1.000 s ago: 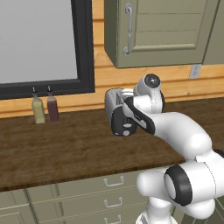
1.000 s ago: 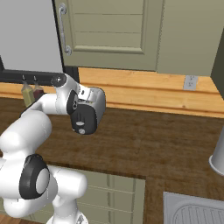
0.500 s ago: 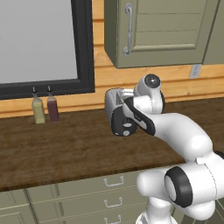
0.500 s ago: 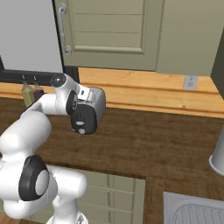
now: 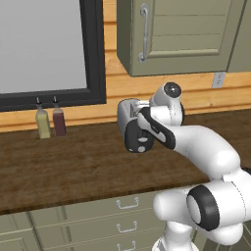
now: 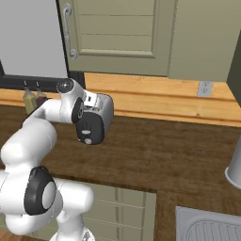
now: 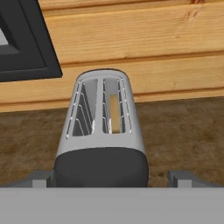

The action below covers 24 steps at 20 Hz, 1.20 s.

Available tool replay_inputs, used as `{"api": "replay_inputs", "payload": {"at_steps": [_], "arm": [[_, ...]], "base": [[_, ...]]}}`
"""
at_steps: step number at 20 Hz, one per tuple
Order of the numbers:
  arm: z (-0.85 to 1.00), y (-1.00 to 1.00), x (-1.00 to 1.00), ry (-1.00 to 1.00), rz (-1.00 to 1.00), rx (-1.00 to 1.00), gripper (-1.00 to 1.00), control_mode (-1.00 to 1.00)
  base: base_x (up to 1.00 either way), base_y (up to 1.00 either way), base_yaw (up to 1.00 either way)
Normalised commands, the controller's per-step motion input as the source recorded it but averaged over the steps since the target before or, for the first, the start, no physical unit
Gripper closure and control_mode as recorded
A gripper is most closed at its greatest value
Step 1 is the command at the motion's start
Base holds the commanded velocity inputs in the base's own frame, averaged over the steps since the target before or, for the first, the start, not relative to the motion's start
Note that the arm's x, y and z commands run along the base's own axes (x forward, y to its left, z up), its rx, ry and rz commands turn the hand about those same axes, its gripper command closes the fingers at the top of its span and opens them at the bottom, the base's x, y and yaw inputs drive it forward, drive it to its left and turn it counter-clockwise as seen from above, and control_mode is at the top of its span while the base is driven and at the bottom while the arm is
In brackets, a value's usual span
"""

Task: Start the toaster. Once the lever pops up, take the bread to the plate on the dining counter.

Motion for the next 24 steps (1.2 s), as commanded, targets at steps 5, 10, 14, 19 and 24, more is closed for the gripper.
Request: {"api": "replay_inputs", "payload": {"at_steps": [5, 10, 14, 19, 24], "arm": [[0.04, -0.01, 0.33, 0.01, 0.01, 0.00, -1.00, -1.00], [0.00, 0.00, 0.35, 0.00, 0.00, 0.00, -1.00, -1.00], [0.00, 0.00, 0.39, 0.00, 0.00, 0.00, -1.00, -1.00], [0.00, 0.00, 0.38, 0.00, 0.00, 0.00, -1.00, -1.00], [-0.13, 0.00, 0.06, 0.00, 0.00, 0.00, -1.00, -1.00]], "base": [[0.00, 0.00, 0.00], [0.00, 0.00, 0.00], [0.00, 0.00, 0.00], [0.00, 0.00, 0.00], [0.00, 0.00, 0.00]]}}
